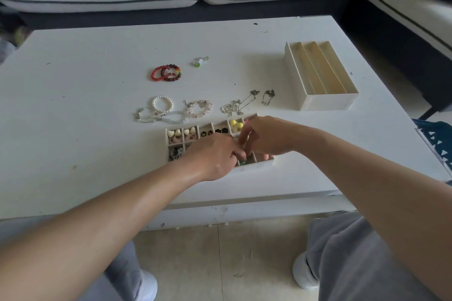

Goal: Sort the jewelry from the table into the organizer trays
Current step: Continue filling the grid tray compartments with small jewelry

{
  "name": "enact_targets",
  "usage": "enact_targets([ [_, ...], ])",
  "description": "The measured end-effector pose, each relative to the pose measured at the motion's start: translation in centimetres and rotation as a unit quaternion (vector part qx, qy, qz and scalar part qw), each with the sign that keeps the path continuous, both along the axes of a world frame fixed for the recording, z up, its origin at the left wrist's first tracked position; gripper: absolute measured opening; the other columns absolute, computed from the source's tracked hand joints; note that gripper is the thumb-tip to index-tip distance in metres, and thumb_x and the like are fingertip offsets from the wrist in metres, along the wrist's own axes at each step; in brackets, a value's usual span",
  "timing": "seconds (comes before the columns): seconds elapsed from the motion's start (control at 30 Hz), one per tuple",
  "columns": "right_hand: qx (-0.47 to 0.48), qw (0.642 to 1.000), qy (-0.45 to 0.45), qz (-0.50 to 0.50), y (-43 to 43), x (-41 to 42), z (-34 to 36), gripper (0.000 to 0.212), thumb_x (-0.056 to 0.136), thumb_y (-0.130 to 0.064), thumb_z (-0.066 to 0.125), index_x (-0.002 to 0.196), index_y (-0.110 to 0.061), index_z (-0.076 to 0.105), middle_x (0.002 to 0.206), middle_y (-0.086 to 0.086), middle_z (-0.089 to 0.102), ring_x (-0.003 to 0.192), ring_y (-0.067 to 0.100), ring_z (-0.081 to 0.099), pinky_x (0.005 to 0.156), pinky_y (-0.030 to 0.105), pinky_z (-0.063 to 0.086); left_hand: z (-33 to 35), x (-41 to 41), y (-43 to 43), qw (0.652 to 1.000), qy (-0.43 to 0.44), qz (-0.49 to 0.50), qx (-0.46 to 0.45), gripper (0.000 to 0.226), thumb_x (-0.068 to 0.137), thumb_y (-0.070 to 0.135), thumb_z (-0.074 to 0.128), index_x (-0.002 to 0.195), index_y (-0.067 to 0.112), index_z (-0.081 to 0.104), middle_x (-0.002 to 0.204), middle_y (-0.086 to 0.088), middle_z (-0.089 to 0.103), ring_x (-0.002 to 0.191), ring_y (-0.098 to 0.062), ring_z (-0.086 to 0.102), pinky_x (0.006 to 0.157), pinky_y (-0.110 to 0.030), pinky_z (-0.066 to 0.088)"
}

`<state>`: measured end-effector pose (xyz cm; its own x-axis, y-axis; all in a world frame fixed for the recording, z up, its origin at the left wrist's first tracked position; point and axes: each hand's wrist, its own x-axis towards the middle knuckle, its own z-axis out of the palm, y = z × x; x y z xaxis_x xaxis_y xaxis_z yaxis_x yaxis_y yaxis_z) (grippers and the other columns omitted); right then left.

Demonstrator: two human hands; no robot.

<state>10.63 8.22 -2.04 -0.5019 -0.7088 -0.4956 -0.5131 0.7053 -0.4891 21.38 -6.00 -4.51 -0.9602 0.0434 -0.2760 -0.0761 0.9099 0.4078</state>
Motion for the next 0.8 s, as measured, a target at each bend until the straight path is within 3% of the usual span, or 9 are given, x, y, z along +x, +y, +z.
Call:
enact_targets([
  [0.13, -0.01, 1.0, 0.004, -0.01, -0.2, -0.2, 0.1, 0.027, 0.088, -0.01, 0.054, 0.096, -0.033, 0.067, 0.064, -0.018, 0.071, 0.07, 0.014, 0.071, 0.059, 0.022, 0.046, 0.1, -0.3, 0.1, 1.0, 0.015, -0.012, -0.005, 0.042, 0.094, 0.017, 0.042, 0.109, 0.04, 0.074, 0.127, 0.017, 0.063, 0.115, -0.013, 0.058, 0.097, -0.038, 0.05],
  [0.27, 0.007, 1.0, 0.009, 0.017, -0.6, -0.4, 0.1, 0.035, 0.086, -0.009, 0.048, 0.088, -0.038, 0.067, 0.066, -0.011, 0.072, 0.064, 0.002, 0.068, 0.062, 0.023, 0.049, 0.3, -0.5, 0.2, 1.0, 0.005, -0.019, -0.002, 0.041, 0.092, 0.016, 0.043, 0.107, 0.038, 0.074, 0.123, 0.016, 0.066, 0.11, -0.015, 0.06, 0.092, -0.036, 0.051],
  [0.37, -0.055, 0.997, 0.03, -0.035, -1.1, -1.2, 0.3, 0.031, 0.083, -0.007, 0.051, 0.089, -0.033, 0.069, 0.068, -0.013, 0.073, 0.07, 0.008, 0.071, 0.069, 0.029, 0.057, 0.8, -1.0, -0.5, 0.999, 0.017, 0.022, 0.022, 0.038, 0.092, 0.015, 0.047, 0.1, 0.037, 0.076, 0.116, 0.016, 0.07, 0.092, -0.009, 0.067, 0.078, -0.028, 0.053],
  [0.43, -0.086, 0.993, 0.042, -0.063, -1.6, -1.6, 0.2, 0.03, 0.085, -0.006, 0.055, 0.086, -0.032, 0.069, 0.068, -0.013, 0.072, 0.069, 0.01, 0.069, 0.064, 0.027, 0.054, 1.4, -1.5, -1.3, 0.998, 0.016, 0.05, 0.04, 0.036, 0.092, 0.013, 0.048, 0.091, 0.036, 0.076, 0.108, 0.018, 0.07, 0.081, -0.007, 0.066, 0.068, -0.025, 0.049],
  [0.57, -0.124, 0.985, 0.096, -0.078, -3.4, -2.4, -0.5, 0.027, 0.091, -0.01, 0.054, 0.095, -0.032, 0.07, 0.102, -0.01, 0.07, 0.092, 0.011, 0.064, 0.077, 0.023, 0.048, 2.5, -2.8, -3.8, 0.993, 0.03, 0.11, 0.022, 0.032, 0.094, 0.012, 0.05, 0.088, 0.032, 0.074, 0.084, 0.016, 0.067, 0.06, -0.007, 0.059, 0.054, -0.025, 0.04],
  [0.7, -0.149, 0.977, 0.11, -0.106, -5.6, -3.1, -1.0, 0.035, 0.093, -0.006, 0.047, 0.114, -0.023, 0.07, 0.114, -0.005, 0.069, 0.104, 0.014, 0.063, 0.085, 0.023, 0.048, 2.5, -4.1, -7.5, 0.983, 0.027, 0.181, 0.006, 0.028, 0.094, 0.015, 0.051, 0.089, 0.033, 0.073, 0.09, 0.01, 0.067, 0.067, -0.013, 0.061, 0.061, -0.027, 0.046],
  [0.8, -0.161, 0.974, 0.09, -0.13, -7.1, -3.9, -1.4, 0.042, 0.094, 0.0, 0.043, 0.126, -0.019, 0.064, 0.119, -0.003, 0.063, 0.102, 0.017, 0.062, 0.079, 0.026, 0.05, 1.6, -5.0, -10.3, 0.969, 0.028, 0.245, 0.008, 0.023, 0.093, 0.019, 0.056, 0.088, 0.033, 0.073, 0.108, 0.005, 0.071, 0.097, -0.021, 0.065, 0.085, -0.034, 0.052],
])
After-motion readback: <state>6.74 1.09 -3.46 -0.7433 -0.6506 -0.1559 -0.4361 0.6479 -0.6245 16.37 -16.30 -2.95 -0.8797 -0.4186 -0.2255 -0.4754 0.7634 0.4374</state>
